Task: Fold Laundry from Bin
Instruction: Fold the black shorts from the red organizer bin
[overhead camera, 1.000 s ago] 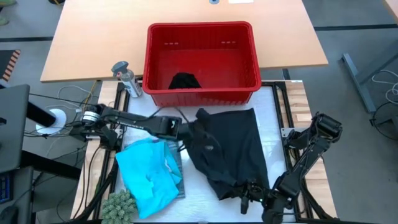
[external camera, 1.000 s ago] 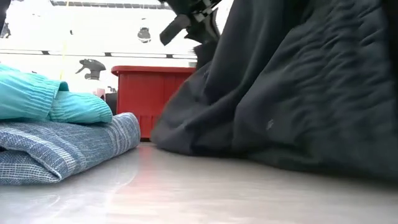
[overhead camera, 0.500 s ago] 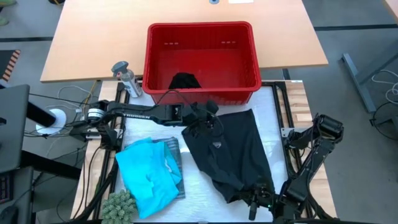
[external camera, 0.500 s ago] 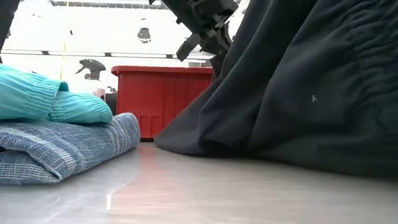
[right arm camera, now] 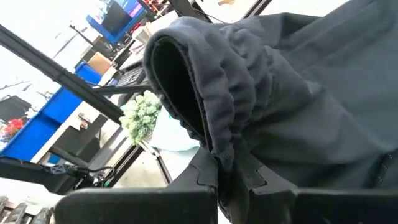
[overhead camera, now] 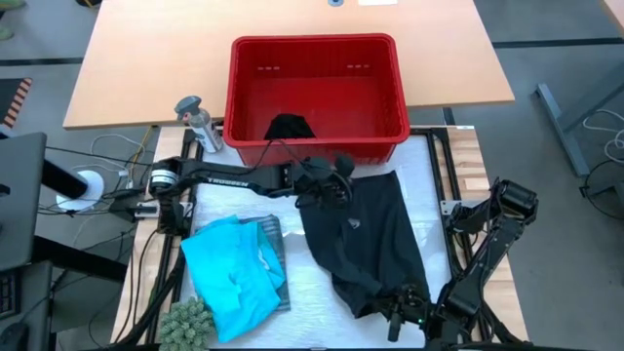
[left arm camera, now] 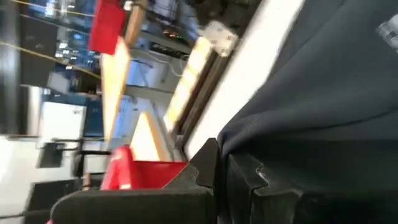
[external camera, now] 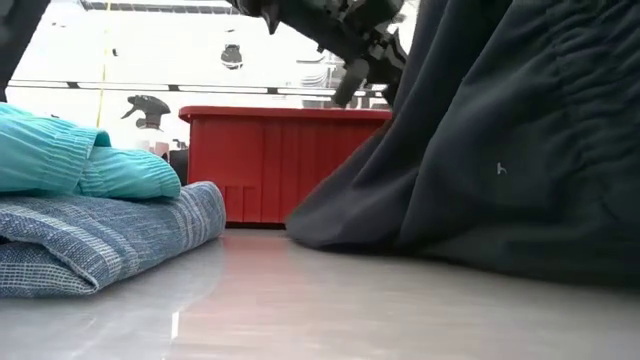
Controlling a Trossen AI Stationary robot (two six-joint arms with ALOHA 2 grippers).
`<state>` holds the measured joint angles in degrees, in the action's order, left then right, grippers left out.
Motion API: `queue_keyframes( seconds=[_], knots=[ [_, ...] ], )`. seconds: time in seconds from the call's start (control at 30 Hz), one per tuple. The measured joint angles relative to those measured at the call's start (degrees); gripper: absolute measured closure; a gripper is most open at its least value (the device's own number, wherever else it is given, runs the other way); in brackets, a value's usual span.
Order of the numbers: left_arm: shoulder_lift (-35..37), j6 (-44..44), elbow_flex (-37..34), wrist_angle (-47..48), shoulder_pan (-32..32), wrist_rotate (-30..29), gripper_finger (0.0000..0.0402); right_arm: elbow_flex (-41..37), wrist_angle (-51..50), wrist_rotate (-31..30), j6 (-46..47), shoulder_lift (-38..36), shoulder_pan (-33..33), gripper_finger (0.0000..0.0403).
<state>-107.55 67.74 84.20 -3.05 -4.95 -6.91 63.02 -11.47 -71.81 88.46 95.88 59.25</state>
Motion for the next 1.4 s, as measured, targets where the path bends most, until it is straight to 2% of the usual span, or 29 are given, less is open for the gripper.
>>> queue_keyframes(
  seconds=[0.17, 0.4, 0.53, 0.7, 0.8, 1.07, 1.4],
  knots=[
    [-4.22, -0.49, 2.19, -2.59, -0.09, 0.58, 0.0401, 0.00, 0.18, -0.04, 0.22, 0.00, -0.55, 0.0371],
    [-11.74, -2.84, 13.36, -3.54, -1.45, 1.36, 0.0401, 0.00, 1.11, 0.14, 0.20, 0.00, -0.53, 0.0371],
    [-16.38, -7.11, 19.69, -3.06, -2.48, 5.46, 0.0401, -0.02, 1.38, 1.07, 0.22, 0.00, -0.53, 0.0371],
    [-21.84, -6.37, 25.70, -4.73, -2.19, 9.28, 0.0401, -0.02, 1.26, 1.32, 0.52, 0.00, -0.51, 0.0371],
    [-24.78, -6.00, 27.59, -4.47, -2.02, 11.13, 0.0401, -0.02, 1.23, 1.36, 0.70, 0.00, -0.59, 0.0371],
    [-30.11, -4.03, 29.40, -8.51, -1.68, 8.84, 0.0401, -0.02, 1.07, 1.38, 1.18, 0.00, -0.62, 0.0371],
    [-30.48, -9.81, 29.44, -13.99, -3.63, 8.24, 0.0401, -0.04, 1.27, 1.36, 1.70, 0.00, -0.90, 0.0371]
  ],
)
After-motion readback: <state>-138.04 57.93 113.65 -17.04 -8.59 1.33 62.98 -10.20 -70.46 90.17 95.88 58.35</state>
